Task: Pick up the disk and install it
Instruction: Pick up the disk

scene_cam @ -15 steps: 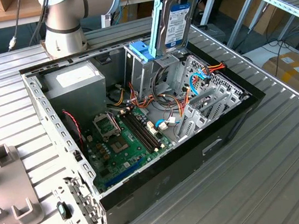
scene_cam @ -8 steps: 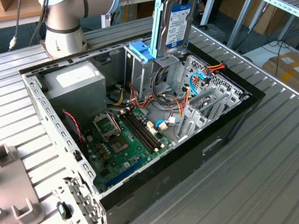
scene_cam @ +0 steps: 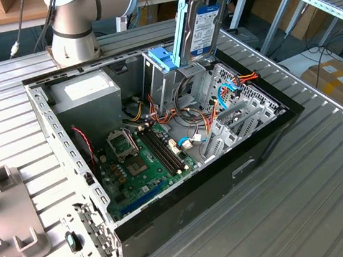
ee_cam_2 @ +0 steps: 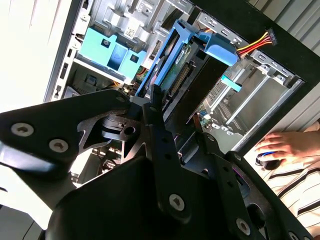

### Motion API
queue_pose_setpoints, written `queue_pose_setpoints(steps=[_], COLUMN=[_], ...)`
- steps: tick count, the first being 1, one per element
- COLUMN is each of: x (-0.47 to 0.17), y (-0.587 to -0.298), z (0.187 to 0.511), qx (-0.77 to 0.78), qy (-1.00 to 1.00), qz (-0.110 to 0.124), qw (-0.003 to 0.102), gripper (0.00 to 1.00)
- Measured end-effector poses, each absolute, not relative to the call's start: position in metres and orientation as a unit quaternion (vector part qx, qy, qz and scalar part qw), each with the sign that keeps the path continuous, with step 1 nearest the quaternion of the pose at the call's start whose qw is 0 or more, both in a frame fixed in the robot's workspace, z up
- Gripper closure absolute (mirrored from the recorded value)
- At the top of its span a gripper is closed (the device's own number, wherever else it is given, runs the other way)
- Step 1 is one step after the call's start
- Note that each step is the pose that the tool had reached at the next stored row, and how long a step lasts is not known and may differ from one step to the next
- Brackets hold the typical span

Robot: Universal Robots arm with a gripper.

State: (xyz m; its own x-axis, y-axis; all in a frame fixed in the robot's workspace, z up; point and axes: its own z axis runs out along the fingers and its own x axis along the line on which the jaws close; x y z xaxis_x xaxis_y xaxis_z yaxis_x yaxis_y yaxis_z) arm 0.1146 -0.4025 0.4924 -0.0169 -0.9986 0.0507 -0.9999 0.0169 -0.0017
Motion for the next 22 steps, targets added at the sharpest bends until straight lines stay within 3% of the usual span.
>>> queue_pose_setpoints(steps=[22], x=[0.115], y=[-0.413], z=[0.492], qx=[0.701], qy=[-0.713], qz=[0.018], qw=[0.018], gripper=[0.65])
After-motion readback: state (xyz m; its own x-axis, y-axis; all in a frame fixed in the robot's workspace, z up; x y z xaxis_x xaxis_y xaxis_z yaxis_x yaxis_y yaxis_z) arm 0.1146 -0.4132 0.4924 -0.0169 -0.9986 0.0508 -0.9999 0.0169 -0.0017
